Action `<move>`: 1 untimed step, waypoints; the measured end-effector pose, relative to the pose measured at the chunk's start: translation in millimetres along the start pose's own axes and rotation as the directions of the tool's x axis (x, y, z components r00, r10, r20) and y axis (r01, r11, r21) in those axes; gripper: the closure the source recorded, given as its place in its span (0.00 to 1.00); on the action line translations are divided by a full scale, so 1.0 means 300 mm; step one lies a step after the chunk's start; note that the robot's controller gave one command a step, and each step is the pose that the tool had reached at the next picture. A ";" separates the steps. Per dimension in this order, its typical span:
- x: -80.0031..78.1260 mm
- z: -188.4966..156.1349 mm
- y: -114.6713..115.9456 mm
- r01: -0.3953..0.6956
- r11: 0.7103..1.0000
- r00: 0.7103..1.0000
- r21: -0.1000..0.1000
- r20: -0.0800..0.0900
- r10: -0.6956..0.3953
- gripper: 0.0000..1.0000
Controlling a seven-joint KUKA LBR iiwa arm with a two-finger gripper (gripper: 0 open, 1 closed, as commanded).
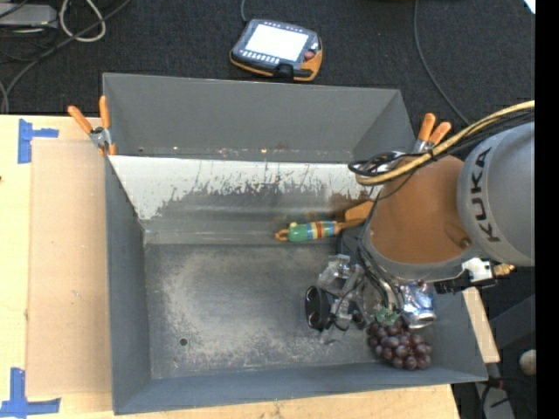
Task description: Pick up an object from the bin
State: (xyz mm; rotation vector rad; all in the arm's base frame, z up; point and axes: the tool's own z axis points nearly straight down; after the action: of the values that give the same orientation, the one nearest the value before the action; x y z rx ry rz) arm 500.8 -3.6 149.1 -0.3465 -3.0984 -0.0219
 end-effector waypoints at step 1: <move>-0.031 -0.145 0.011 0.000 1.000 1.000 -0.001 0.002 0.000 1.00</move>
Offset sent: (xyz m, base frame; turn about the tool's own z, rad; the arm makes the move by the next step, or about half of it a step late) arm 0.0002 -0.0038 0.0170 0.0153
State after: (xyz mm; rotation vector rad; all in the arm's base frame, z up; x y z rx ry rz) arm 511.5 -3.1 192.3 -0.3471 -3.1003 -0.0231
